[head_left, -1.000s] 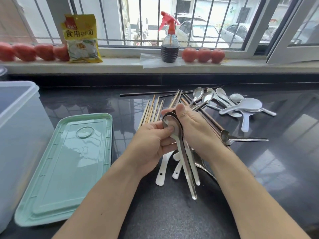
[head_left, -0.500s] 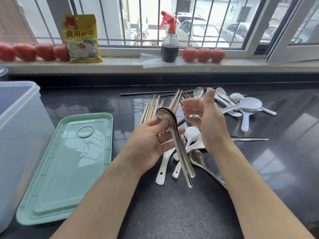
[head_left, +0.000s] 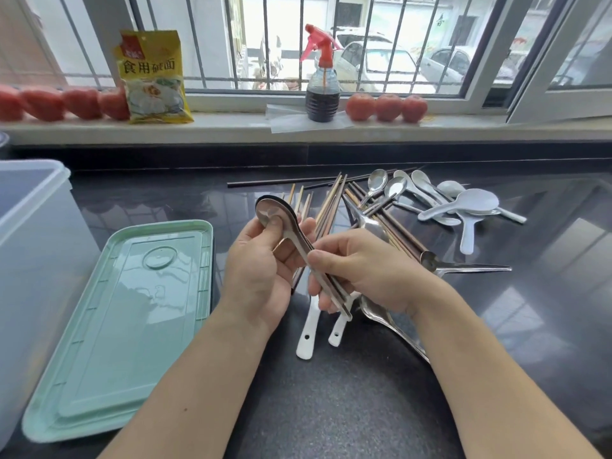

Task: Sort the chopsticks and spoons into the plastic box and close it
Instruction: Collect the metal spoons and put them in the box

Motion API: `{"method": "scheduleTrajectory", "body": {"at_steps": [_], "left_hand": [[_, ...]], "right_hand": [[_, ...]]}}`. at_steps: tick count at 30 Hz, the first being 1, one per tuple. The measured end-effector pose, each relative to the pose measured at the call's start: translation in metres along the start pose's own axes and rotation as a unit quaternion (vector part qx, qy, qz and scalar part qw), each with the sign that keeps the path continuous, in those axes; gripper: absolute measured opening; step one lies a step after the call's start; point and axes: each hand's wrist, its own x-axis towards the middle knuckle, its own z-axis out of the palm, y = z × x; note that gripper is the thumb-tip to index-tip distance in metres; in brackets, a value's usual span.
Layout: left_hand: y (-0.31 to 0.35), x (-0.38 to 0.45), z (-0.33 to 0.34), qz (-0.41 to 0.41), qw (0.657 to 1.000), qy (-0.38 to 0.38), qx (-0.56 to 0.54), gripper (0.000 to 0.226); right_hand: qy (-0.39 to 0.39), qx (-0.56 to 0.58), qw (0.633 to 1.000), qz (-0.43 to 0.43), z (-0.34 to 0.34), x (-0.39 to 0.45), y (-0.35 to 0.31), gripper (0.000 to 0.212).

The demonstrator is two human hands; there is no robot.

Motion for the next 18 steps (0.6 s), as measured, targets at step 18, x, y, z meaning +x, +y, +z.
{"method": "scheduleTrajectory", "body": {"at_steps": [18], "left_hand": [[-0.007,-0.015,0.007,-0.059,0.984,-0.031,0.162,0.020]], "right_hand": [[0.349,-0.499,0.777,0.160,-0.106,-0.070,0.071,0.009]]}}
